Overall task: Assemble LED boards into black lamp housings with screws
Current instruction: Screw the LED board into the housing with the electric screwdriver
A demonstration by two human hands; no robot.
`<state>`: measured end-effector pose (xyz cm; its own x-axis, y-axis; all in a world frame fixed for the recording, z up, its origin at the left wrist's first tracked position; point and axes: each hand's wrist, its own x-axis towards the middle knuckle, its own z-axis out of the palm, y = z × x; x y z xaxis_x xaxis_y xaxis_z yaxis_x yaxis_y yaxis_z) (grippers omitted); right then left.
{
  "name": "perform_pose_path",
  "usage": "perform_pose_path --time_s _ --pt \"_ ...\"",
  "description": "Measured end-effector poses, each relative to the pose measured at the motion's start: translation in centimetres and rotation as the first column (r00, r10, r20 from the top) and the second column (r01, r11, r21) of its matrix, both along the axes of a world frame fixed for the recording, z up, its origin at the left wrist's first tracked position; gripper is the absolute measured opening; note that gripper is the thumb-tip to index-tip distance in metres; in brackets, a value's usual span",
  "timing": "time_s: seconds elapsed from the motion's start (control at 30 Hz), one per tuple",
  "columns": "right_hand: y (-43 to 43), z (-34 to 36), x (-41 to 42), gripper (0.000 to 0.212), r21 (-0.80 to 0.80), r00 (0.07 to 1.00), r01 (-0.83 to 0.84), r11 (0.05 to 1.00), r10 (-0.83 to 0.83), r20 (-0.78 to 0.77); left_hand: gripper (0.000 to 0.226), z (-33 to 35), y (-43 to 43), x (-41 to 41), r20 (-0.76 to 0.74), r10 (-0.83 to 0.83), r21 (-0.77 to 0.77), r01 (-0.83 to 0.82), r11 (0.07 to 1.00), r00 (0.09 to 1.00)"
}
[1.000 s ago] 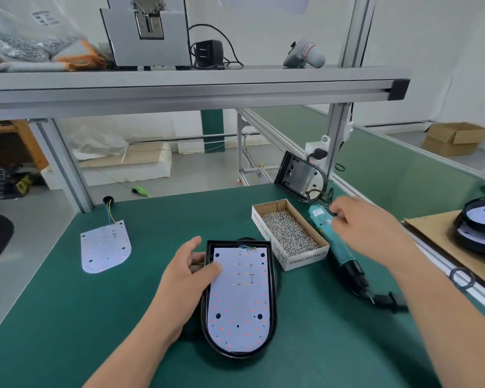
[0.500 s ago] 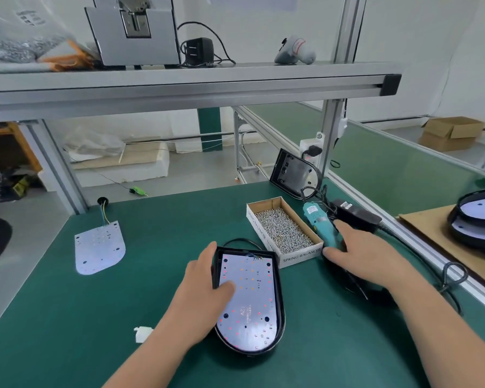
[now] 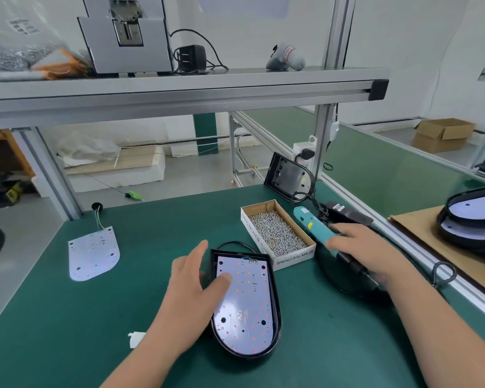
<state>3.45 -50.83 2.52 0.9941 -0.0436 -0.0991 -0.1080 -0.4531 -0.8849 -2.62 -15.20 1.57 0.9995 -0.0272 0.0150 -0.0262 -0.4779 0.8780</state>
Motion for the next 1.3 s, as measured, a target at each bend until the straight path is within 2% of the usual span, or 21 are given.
perform_pose_path --time_s 0.13,0.2,0.3,0.37,0.5,0.57,0.67,0.93,1.3 --pt "-0.1 1.0 -0.5 0.032 0.302 0.996 -0.05 0.952 0.027 0.08 0.067 1.6 0.1 0.4 0.201 0.073 0.18 -0.11 0.978 0.977" --pt "0.0 1.3 -0.5 0.029 0.406 0.992 -0.091 0.909 0.047 0.115 0.053 2.9 -0.4 0.9 0.28 0.016 0.242 -0.087 0.966 0.96" --pt "0.4 1.2 -0.5 0.033 0.537 0.991 -0.087 0.839 0.016 0.136 0.024 4.6 -2.4 2.4 0.279 -0.156 0.359 0.048 0.932 0.947" --pt "0.7 1.0 -0.5 0.033 0.6 0.99 -0.075 0.797 -0.012 0.14 0.02 5.3 -4.4 4.1 0.247 -0.275 0.513 0.116 0.85 0.929" --pt "1.2 0.7 -0.3 0.044 0.687 0.989 -0.067 0.723 -0.042 0.14 0.024 5.6 -9.0 8.3 0.175 -0.454 0.814 0.131 0.566 0.874" --pt "1.2 0.5 -0.3 0.05 0.684 0.99 -0.068 0.727 -0.036 0.138 0.02 5.6 -10.9 9.8 0.087 -0.489 0.857 0.185 0.482 0.868" --pt "1.1 0.4 -0.2 0.05 0.671 0.99 -0.06 0.739 -0.043 0.136 0.016 4.8 -12.5 11.0 -0.021 -0.501 0.864 0.269 0.427 0.865" --pt "1.0 0.7 -0.1 0.052 0.674 0.99 -0.042 0.738 -0.06 0.128 0.02 3.6 -13.0 11.9 -0.079 -0.476 0.837 0.317 0.445 0.876" --pt "1.4 0.9 -0.3 0.051 0.667 0.988 -0.063 0.742 -0.046 0.144 0.017 3.5 -12.4 11.5 -0.036 -0.422 0.707 0.322 0.63 0.906"
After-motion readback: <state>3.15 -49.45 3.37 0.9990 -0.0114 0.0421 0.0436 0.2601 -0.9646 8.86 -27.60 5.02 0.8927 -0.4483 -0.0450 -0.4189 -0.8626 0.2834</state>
